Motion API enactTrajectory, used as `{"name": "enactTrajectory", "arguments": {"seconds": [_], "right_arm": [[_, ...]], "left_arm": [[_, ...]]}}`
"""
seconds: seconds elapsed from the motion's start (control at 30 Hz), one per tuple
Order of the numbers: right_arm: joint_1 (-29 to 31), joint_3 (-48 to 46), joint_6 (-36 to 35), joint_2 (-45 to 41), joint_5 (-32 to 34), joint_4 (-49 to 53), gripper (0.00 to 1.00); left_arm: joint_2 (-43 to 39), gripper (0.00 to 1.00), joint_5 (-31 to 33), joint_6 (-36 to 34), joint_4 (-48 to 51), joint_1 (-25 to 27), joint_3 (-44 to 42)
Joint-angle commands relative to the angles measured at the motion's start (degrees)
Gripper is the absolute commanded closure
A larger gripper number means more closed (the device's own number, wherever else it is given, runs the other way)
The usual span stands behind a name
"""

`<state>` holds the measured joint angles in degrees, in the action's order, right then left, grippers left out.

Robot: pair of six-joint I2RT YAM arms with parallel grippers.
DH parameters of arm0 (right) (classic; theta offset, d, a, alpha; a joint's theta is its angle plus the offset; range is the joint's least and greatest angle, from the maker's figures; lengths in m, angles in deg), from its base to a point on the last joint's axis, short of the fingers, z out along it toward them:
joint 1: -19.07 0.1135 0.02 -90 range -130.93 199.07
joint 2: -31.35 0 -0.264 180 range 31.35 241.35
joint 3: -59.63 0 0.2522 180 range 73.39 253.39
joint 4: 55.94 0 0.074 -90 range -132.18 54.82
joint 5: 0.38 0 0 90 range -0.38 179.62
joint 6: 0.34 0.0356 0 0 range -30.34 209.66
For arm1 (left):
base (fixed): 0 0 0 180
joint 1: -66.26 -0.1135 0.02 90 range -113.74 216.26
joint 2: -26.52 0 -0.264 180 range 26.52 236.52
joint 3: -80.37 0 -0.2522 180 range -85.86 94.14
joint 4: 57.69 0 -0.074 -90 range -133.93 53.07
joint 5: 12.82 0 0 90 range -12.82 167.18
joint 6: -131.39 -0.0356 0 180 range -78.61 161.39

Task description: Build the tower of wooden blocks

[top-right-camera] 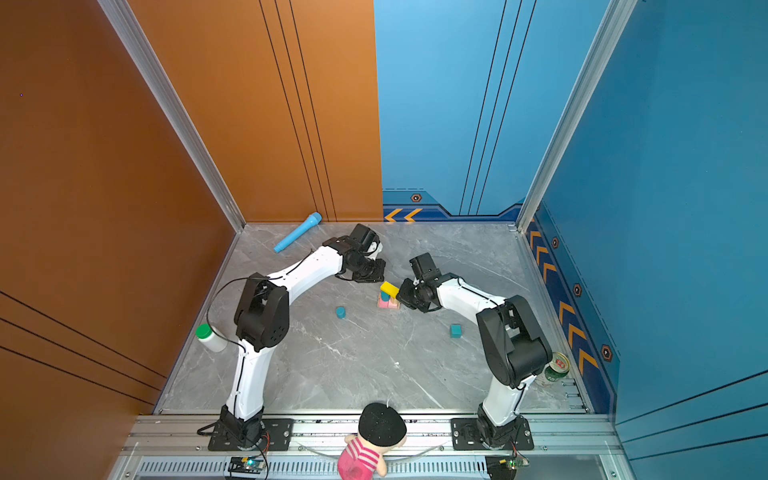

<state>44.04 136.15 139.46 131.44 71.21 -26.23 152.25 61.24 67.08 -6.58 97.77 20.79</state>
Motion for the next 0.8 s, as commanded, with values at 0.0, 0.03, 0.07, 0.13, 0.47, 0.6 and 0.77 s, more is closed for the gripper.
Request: {"name": "enactTrajectory", "arguments": {"seconds": [0.0, 0.03, 0.07, 0.13, 0.47, 0.6, 0.77], "right_arm": [[0.0, 1.6, 0.9, 1.1, -1.0, -0.8, 1.00], [0.0, 1.7, 0.9, 1.2, -1.0, -0.8, 1.00], [0.0, 1.7, 0.9, 1.3, -1.1, -0.9, 1.00], [0.0, 1.8, 0.9, 1.4, -1.2, -0.8, 1.00], [0.0, 2.0, 0.9, 2.0, -1.4, -1.0, 1.00], [0.0, 2.0, 0.8, 1.7, -1.2, -0.5, 1.00], [-0.4, 2.1, 0.2, 0.4, 0.1, 1.3, 1.00]], "left_arm": [[0.6, 1.00, -0.8, -1.0, 1.4, -0.3, 1.3], [0.6, 1.00, -0.7, -1.0, 1.4, -0.4, 1.2], [0.6, 1.00, -0.8, -1.0, 1.4, -0.3, 1.3], [0.6, 1.00, -0.8, -0.9, 1.4, -0.3, 1.2], [0.5, 1.00, -0.8, -1.0, 1.4, -0.4, 1.1], [0.5, 1.00, -0.8, -1.1, 1.4, -0.3, 1.0], [0.3, 1.00, -0.8, -1.1, 1.4, -0.4, 0.9]]}}
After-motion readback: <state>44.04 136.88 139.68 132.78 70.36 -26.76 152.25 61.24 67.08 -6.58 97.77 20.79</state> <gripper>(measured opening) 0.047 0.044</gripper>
